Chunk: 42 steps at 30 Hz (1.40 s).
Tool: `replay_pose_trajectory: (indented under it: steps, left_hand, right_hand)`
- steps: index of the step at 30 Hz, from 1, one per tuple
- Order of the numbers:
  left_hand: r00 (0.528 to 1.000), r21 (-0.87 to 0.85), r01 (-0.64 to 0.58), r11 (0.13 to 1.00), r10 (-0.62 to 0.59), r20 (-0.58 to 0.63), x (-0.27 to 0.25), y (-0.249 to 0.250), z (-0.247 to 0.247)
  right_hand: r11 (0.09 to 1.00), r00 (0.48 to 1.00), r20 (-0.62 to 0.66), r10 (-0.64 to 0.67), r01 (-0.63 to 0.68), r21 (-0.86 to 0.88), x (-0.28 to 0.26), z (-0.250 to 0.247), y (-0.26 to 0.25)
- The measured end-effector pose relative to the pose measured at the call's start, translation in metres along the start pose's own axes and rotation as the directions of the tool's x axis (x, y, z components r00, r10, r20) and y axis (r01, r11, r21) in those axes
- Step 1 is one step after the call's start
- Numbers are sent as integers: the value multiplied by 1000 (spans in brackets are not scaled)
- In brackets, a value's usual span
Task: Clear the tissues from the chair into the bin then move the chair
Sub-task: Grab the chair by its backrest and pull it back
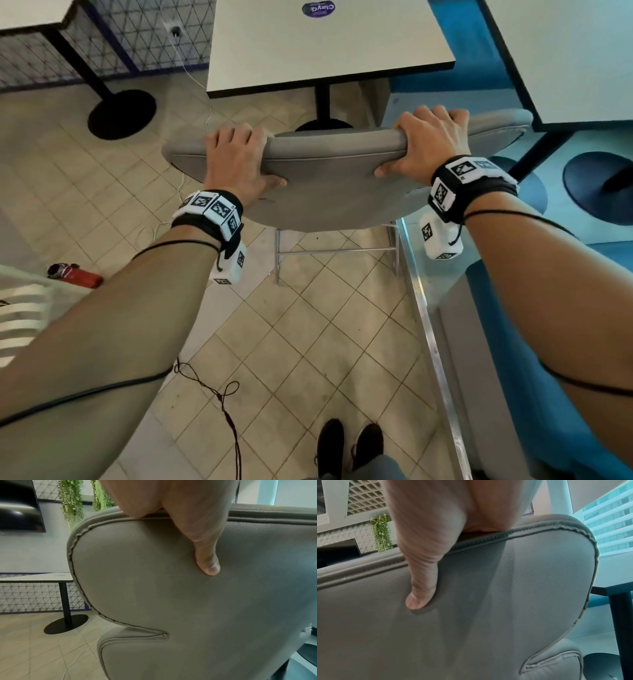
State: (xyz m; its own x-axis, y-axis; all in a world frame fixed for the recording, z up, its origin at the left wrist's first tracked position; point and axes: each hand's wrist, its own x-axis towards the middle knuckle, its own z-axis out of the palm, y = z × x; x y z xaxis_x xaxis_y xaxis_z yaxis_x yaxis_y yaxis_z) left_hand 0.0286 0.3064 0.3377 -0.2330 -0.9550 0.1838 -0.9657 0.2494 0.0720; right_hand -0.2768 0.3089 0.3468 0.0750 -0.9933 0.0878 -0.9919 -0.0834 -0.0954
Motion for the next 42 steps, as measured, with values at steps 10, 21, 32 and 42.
replay_pose_trajectory:
  steps: [10, 21, 32, 42]
  left_hand:
    - [1000, 7, -18, 1000, 18, -23, 57, -7, 20]
    - [999, 47, -8, 999, 10, -42, 106, -9, 32]
    - [999, 58, 38, 998, -37, -21, 172, -24, 40]
    - [998, 61, 47, 997, -45, -33, 251, -49, 50]
  right_hand:
    - [1000, 1000, -5, -4, 4, 21, 63, 6, 18]
    - [999, 999, -20, -34, 35, 10, 119, 11, 36]
    - [999, 999, -11, -42, 42, -9, 188, 14, 36]
    - [999, 999, -23, -42, 42, -3, 270, 22, 37]
